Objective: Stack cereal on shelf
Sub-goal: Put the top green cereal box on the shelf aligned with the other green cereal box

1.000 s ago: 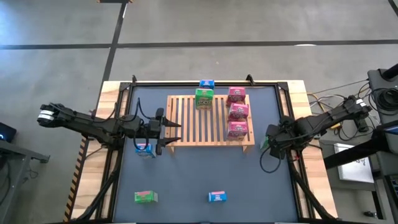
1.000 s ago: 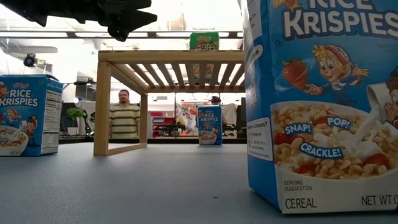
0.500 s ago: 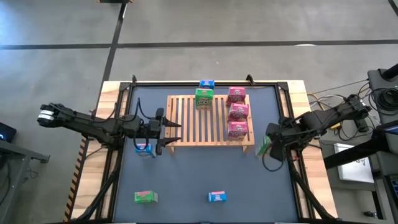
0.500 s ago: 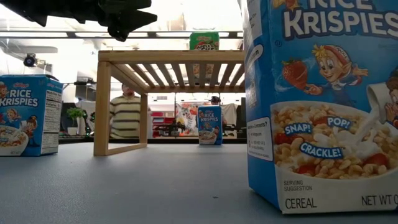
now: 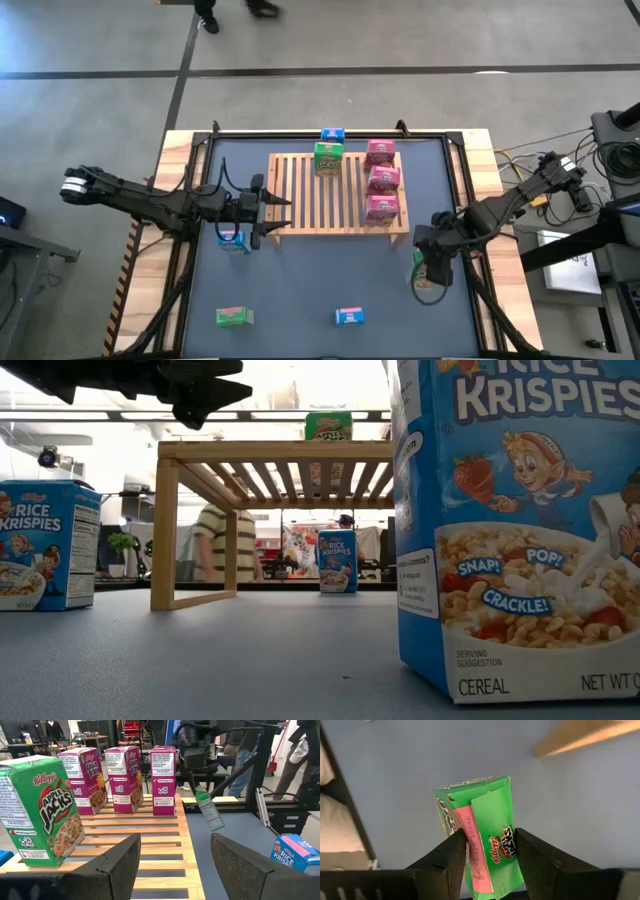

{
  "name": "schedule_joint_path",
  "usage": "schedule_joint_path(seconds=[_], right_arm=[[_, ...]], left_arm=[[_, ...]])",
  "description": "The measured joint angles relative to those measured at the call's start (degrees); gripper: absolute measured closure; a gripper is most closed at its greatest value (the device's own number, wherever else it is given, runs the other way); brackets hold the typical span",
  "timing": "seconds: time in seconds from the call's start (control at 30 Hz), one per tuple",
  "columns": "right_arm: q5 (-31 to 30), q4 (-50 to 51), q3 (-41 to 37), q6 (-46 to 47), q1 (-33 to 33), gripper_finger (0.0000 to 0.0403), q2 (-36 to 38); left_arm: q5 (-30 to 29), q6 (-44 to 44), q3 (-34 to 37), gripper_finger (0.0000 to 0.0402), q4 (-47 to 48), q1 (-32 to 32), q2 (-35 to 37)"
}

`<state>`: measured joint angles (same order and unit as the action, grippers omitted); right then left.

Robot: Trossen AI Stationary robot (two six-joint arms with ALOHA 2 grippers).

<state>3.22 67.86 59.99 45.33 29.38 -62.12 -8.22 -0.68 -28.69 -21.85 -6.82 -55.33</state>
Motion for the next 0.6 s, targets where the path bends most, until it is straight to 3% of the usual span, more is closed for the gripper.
schedule_joint_path(seconds=[0.27, 0.6], right_arm=[[-0.58, -5.99, 6.44, 1.22, 5.05, 0.0252, -6.41], [-4.42, -6.93, 22.55, -8.00, 5.34, 0.0252, -16.39]], left_arm=[[4.16, 0.41, 0.26, 0.0178, -3.07, -0.08, 0.00], [4.78, 2.55, 0.37, 0.0178, -4.22, -0.31, -1.69]])
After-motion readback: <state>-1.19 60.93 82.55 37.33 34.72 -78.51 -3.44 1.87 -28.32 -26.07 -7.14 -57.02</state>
